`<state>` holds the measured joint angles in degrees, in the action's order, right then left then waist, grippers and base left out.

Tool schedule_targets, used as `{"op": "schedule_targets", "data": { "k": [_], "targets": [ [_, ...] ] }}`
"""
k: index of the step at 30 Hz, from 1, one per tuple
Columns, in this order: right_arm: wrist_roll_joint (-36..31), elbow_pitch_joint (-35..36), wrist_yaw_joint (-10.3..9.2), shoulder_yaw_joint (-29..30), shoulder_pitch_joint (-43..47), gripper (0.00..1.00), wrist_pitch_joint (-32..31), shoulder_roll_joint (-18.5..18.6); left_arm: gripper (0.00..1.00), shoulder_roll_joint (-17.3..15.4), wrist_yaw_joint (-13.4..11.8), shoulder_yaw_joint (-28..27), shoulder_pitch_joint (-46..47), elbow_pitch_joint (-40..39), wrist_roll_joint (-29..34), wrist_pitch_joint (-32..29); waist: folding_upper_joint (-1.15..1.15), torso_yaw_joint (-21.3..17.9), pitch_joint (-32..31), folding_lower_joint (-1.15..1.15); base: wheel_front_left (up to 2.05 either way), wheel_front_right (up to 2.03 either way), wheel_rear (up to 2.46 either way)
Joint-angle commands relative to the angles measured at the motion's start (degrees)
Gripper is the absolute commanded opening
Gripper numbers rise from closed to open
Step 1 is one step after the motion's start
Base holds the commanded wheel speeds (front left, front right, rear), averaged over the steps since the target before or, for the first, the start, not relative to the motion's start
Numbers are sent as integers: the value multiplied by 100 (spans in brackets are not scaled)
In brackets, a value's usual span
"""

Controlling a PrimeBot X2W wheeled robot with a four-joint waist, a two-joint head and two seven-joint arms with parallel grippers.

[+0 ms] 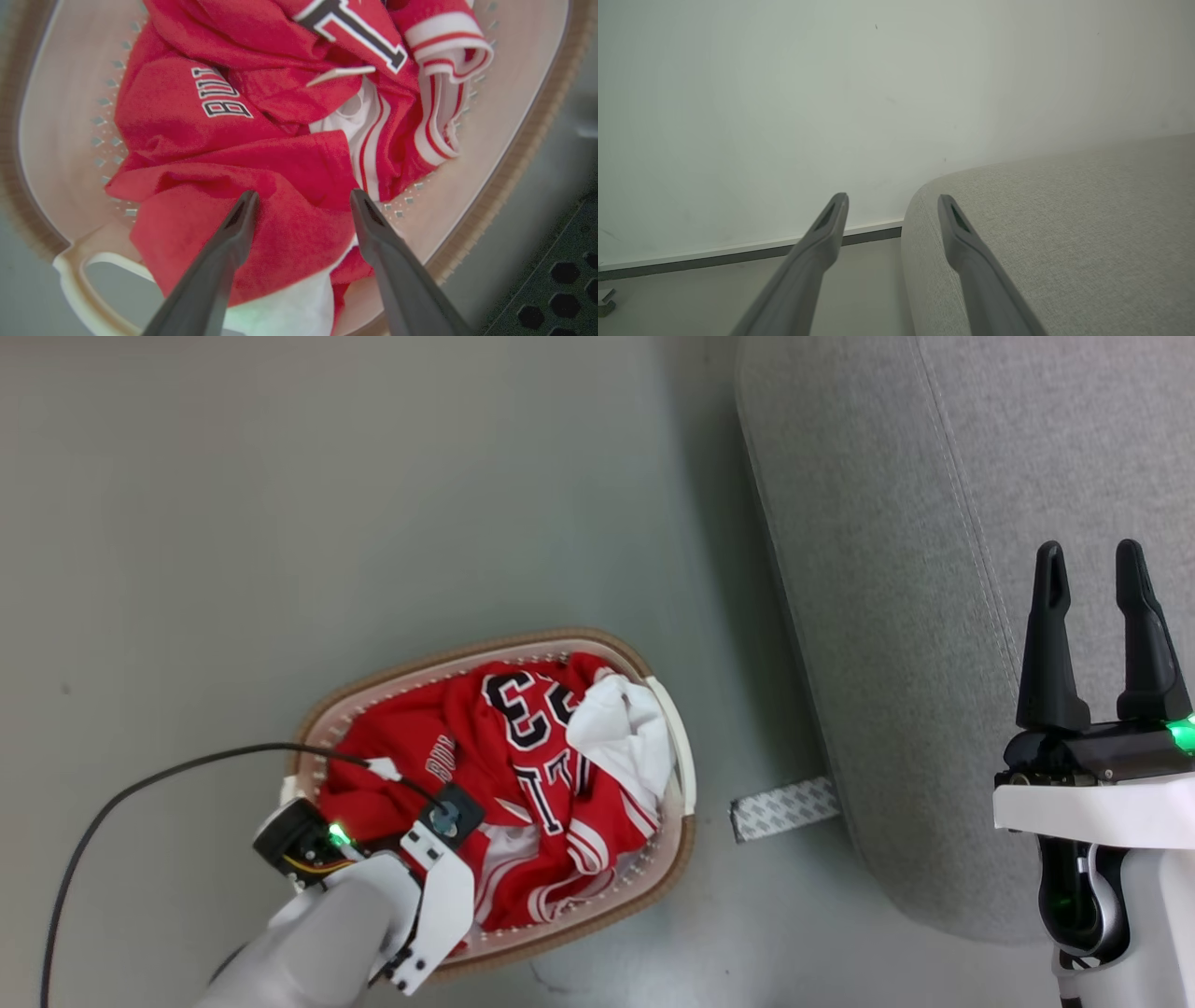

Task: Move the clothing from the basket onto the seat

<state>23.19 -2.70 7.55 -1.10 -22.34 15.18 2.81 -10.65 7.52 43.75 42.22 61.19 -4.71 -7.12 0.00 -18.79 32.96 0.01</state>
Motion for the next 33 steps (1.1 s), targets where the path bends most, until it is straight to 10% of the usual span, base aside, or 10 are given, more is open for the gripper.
{"op": "schedule_targets", "data": {
  "k": [1,17,18,19,21,33],
  "targets": [
    [68,9,-12,-10,-108,100,-4,15,100,-76,-13,190,125,107,4,-91,0,-208,249,-1,0,0,0],
    [616,111,-12,-274,-287,100,-4,12,100,-726,-12,2282,1055,948,-556,-710,0,-861,1299,-1,0,0,0],
    [635,112,-12,-276,-298,100,-4,13,92,-769,-12,2346,1082,953,-627,-716,0,-873,1331,-1,0,0,0],
    [643,113,-12,-279,-309,100,-4,13,50,-805,-12,2423,1109,946,-687,-709,0,-880,1352,-1,0,0,0],
    [638,99,-12,-273,-329,100,-4,13,0,-841,-12,2526,1134,871,-901,-625,0,-879,1371,-1,0,0,0],
    [91,-51,-12,-116,-179,100,-4,17,0,-314,-11,2778,746,729,-1914,66,0,-425,254,-1,0,0,0]
  ]
}}
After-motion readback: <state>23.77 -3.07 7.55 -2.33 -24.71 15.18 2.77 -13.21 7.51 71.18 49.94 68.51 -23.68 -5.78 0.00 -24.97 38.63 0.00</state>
